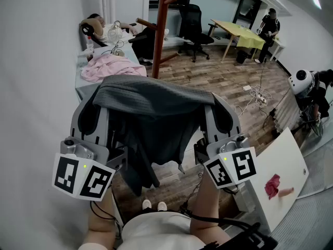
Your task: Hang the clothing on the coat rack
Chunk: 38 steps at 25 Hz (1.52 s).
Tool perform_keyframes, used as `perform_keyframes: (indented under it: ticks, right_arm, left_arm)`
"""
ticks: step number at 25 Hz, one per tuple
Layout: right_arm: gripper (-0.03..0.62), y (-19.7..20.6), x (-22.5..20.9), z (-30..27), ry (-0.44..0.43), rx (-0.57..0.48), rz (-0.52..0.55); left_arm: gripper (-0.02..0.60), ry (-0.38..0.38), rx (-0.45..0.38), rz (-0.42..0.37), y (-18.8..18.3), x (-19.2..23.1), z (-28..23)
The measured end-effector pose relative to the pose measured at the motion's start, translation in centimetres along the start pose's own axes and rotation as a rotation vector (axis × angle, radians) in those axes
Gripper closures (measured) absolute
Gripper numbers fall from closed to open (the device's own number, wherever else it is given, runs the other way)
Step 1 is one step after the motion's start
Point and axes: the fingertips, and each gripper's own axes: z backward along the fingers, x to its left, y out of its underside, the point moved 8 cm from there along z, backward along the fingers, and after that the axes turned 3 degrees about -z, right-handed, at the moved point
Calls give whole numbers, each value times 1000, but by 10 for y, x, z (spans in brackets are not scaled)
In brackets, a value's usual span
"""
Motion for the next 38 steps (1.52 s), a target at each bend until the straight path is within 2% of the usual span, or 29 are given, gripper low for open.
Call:
perform_keyframes:
  ticks: [4, 15, 20, 28, 32, 38]
  right_arm:
    - [563, -2, -1, 1, 11, -11, -1]
    - [563, -2, -1, -6, 7, 3, -2]
    - [563, 4, -2, -21, 11, 9, -30]
    - [563, 3, -6, -38, 45, 4, 18]
    - [563, -12, -14, -53, 36, -42, 77]
    - [563, -25, -47, -90, 3, -117, 130]
  left_arm:
    - [526, 27, -7, 7, -4, 0, -1]
    - [526, 18, -4, -13, -6, 4, -6]
    - [526, 44, -3, -9, -8, 13, -19]
    - [526, 82, -10, -35, -13, 20, -39]
    - [526, 116, -37, -46, -22, 27, -60]
    - [528, 99, -82, -110, -29, 27, -103]
